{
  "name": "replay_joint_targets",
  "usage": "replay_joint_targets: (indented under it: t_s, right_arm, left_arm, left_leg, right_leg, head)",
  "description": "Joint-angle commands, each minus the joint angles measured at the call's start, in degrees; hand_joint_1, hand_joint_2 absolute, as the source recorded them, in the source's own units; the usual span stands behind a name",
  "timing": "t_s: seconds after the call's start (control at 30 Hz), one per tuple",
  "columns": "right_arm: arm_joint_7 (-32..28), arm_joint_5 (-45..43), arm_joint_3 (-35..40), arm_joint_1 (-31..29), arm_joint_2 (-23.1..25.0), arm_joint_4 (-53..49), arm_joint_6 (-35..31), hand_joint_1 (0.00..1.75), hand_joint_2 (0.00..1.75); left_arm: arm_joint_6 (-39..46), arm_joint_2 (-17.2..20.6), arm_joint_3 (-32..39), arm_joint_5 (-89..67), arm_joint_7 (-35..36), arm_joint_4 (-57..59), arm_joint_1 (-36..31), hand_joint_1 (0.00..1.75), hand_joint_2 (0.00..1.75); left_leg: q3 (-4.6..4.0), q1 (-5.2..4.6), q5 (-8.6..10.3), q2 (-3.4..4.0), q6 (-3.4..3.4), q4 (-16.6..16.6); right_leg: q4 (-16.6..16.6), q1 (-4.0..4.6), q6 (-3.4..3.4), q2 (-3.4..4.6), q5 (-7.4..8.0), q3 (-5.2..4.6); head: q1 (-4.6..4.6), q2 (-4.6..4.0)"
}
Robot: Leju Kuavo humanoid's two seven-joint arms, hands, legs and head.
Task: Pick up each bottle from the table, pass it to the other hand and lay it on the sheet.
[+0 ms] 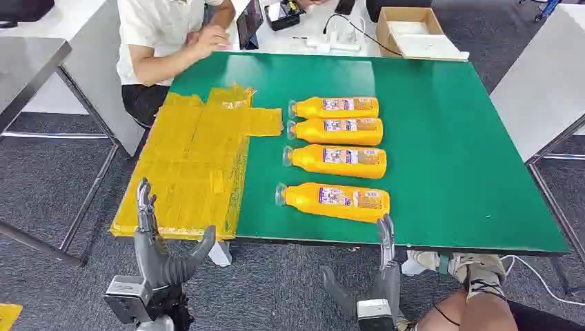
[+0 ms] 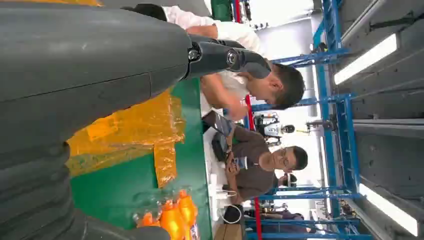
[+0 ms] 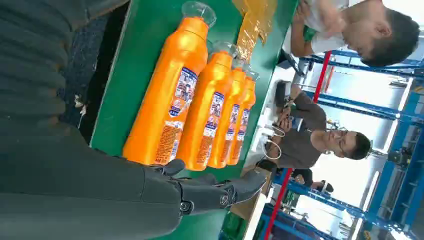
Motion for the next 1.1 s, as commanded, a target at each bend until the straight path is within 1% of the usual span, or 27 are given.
replay_joint_targets:
  t_s: [0.03,0.1,0.13,0.2,0.23,0.27,0.3,0.4,0.43,0.47,0.5,0.57,0.6,0.67,0.73,0.77,0.8,0.87,0.9,0.97,1.07,1.1]
  right_arm:
    - [0.3,-0.1,0.4,-0.3,-0.9,0.2,0.1,0.00,1.75]
    - [0.3,-0.1,0.4,-0.3,-0.9,0.1,0.1,0.00,1.75]
    - [0.3,-0.1,0.4,-0.3,-0.9,0.1,0.1,0.00,1.75]
    - [0.3,-0.1,0.4,-0.3,-0.9,0.1,0.1,0.00,1.75]
    - [0.3,-0.1,0.4,-0.3,-0.9,0.1,0.1,0.00,1.75]
    - [0.3,-0.1,0.4,-0.4,-0.9,0.2,0.1,0.00,1.75]
    - [0.2,-0.1,0.4,-0.4,-0.9,0.2,0.1,0.00,1.75]
    - [0.2,-0.1,0.4,-0.4,-0.9,0.2,0.2,0.00,1.75]
    - [0.2,-0.1,0.4,-0.3,-0.9,0.2,0.2,0.00,1.75]
    - [0.2,-0.1,0.4,-0.3,-0.9,0.1,0.2,0.00,1.75]
    - [0.2,-0.1,0.4,-0.3,-0.9,0.1,0.2,0.00,1.75]
    - [0.2,-0.1,0.4,-0.3,-0.9,0.1,0.2,0.00,1.75]
    - [0.2,-0.1,0.4,-0.3,-0.9,0.1,0.2,0.00,1.75]
    - [0.2,-0.1,0.4,-0.3,-0.9,0.1,0.2,0.00,1.75]
    - [0.2,-0.1,0.4,-0.3,-0.9,0.1,0.2,0.00,1.75]
    - [0.2,-0.1,0.4,-0.3,-0.9,0.1,0.2,0.00,1.75]
    - [0.2,-0.1,0.4,-0.3,-0.9,0.1,0.2,0.00,1.75]
    - [0.2,-0.1,0.4,-0.3,-0.9,0.1,0.2,0.00,1.75]
    - [-0.4,-0.3,0.3,-0.2,-0.7,-0.2,-0.1,0.00,1.75]
    - [-1.8,-0.8,0.4,-0.4,-0.7,-1.4,-0.5,0.00,1.75]
    - [-2.4,1.0,0.1,-1.1,-0.9,-2.9,-1.2,0.00,1.75]
    - [-2.1,2.2,-0.2,-1.3,-1.0,-3.0,-1.3,0.00,1.75]
  left_arm:
    - [-0.3,1.8,-0.9,0.1,0.3,0.8,-0.5,0.00,1.75]
    - [-0.3,1.9,-0.9,0.1,0.3,0.8,-0.5,0.00,1.75]
    - [-0.3,1.9,-0.9,0.1,0.3,0.9,-0.5,0.00,1.75]
    - [-0.3,1.9,-0.9,0.1,0.3,0.9,-0.5,0.00,1.75]
    - [-0.3,1.9,-0.9,0.1,0.3,0.9,-0.5,0.00,1.75]
    - [-0.3,1.9,-0.9,0.1,0.3,0.9,-0.6,0.00,1.75]
    - [-0.3,1.9,-0.9,0.0,0.3,0.9,-0.6,0.00,1.75]
    - [-0.3,1.9,-0.9,0.0,0.3,0.9,-0.6,0.00,1.75]
    - [-0.3,1.9,-0.9,0.0,0.3,1.0,-0.6,0.00,1.75]
    - [-0.3,1.9,-0.9,0.0,0.3,0.9,-0.6,0.00,1.75]
    - [-0.3,1.9,-0.9,0.0,0.3,0.9,-0.6,0.00,1.75]
    - [-0.3,1.9,-0.9,0.0,0.3,0.9,-0.6,0.00,1.75]
    - [-0.3,1.9,-0.9,0.0,0.3,0.8,-0.5,0.00,1.75]
    - [-0.3,1.9,-0.9,0.0,0.3,0.8,-0.5,0.00,1.75]
    - [-0.3,1.9,-0.9,0.0,0.3,0.8,-0.5,0.00,1.75]
    - [-0.3,1.9,-0.9,0.0,0.3,0.8,-0.5,0.00,1.75]
    - [-0.3,1.9,-0.9,0.0,0.3,0.8,-0.5,0.00,1.75]
    - [-0.3,1.9,-0.9,0.0,0.3,0.8,-0.5,0.00,1.75]
    - [-0.2,1.9,-0.9,0.0,0.2,0.8,-0.5,0.00,1.75]
    - [-0.3,1.9,-1.1,0.1,0.1,0.8,-0.8,0.00,1.75]
    - [-0.4,1.9,-1.1,-0.1,0.2,0.7,-1.4,0.00,1.75]
    - [-0.6,1.9,-1.0,-0.2,0.2,0.8,-1.6,0.00,1.75]
  left_leg:
    - [0.28,0.02,-0.10,0.04,-0.07,-0.1]
    - [0.12,0.01,-0.04,0.02,-0.04,0.0]
    - [0.26,0.03,-0.10,0.04,-0.06,0.0]
    - [0.12,0.00,-0.03,0.02,-0.04,0.0]
    - [0.48,0.04,-0.21,0.06,-0.10,0.0]
    - [0.15,0.02,-0.05,0.03,-0.05,0.0]
    - [0.35,0.04,-0.14,0.05,-0.08,-0.1]
    - [0.12,0.01,-0.03,0.03,-0.04,-0.1]
    - [0.31,0.02,-0.12,0.04,-0.07,0.0]
    - [0.19,0.02,-0.06,0.03,-0.05,-0.1]
    - [0.32,0.03,-0.13,0.04,-0.08,0.0]
    - [0.22,0.02,-0.08,0.04,-0.06,0.0]
    - [0.38,0.03,-0.16,0.05,-0.08,-0.1]
    - [0.21,0.02,-0.08,0.04,-0.06,-0.1]
    - [0.50,0.05,-0.21,0.07,-0.10,-0.1]
    - [0.19,0.02,-0.07,0.03,-0.05,-0.1]
    - [0.37,0.04,-0.16,0.06,-0.08,0.0]
    - [0.19,0.02,-0.07,0.03,-0.05,0.0]
    - [0.36,0.02,-0.14,0.06,-0.08,-0.1]
    - [0.21,0.02,-0.08,0.03,-0.06,0.0]
    - [0.17,0.02,-0.08,0.03,-0.05,0.0]
    - [0.32,0.03,-0.16,0.05,-0.08,0.0]
  right_leg:
    - [-0.1,0.03,-0.11,0.02,-0.10,0.27]
    - [0.0,0.01,-0.06,0.01,-0.04,0.11]
    - [0.0,0.04,-0.10,0.03,-0.09,0.24]
    - [0.0,0.01,-0.06,0.01,-0.04,0.10]
    - [0.0,0.05,-0.16,0.04,-0.20,0.44]
    - [0.0,0.02,-0.08,0.02,-0.05,0.14]
    - [0.0,0.05,-0.13,0.03,-0.13,0.32]
    - [0.0,0.02,-0.06,0.02,-0.03,0.11]
    - [0.0,0.03,-0.11,0.03,-0.12,0.29]
    - [0.0,0.02,-0.08,0.01,-0.06,0.17]
    - [0.0,0.04,-0.12,0.03,-0.13,0.30]
    - [0.0,0.03,-0.09,0.03,-0.07,0.20]
    - [0.0,0.04,-0.13,0.04,-0.15,0.35]
    - [0.0,0.02,-0.09,0.03,-0.07,0.20]
    - [0.0,0.06,-0.16,0.05,-0.20,0.47]
    - [0.0,0.03,-0.08,0.02,-0.06,0.18]
    - [0.0,0.05,-0.13,0.04,-0.15,0.35]
    - [0.0,0.02,-0.08,0.02,-0.07,0.17]
    - [0.0,0.03,-0.12,0.04,-0.14,0.33]
    - [0.0,0.03,-0.09,0.02,-0.07,0.20]
    - [0.0,0.03,-0.09,0.02,-0.07,0.16]
    - [0.0,0.04,-0.13,0.03,-0.15,0.30]
  head:
    - [0.00,0.00]
    - [0.00,0.00]
    - [0.00,0.00]
    - [0.00,0.00]
    - [0.00,0.00]
    - [0.00,0.00]
    - [0.00,0.00]
    - [0.00,0.00]
    - [0.00,0.00]
    - [0.02,0.00]
    - [0.00,0.00]
    - [0.00,0.00]
    - [0.00,0.00]
    - [0.00,0.00]
    - [0.00,0.00]
    - [0.00,0.00]
    - [0.00,0.00]
    - [0.00,0.00]
    - [0.00,0.00]
    - [0.00,0.00]
    - [0.00,0.00]
    - [0.00,0.00]
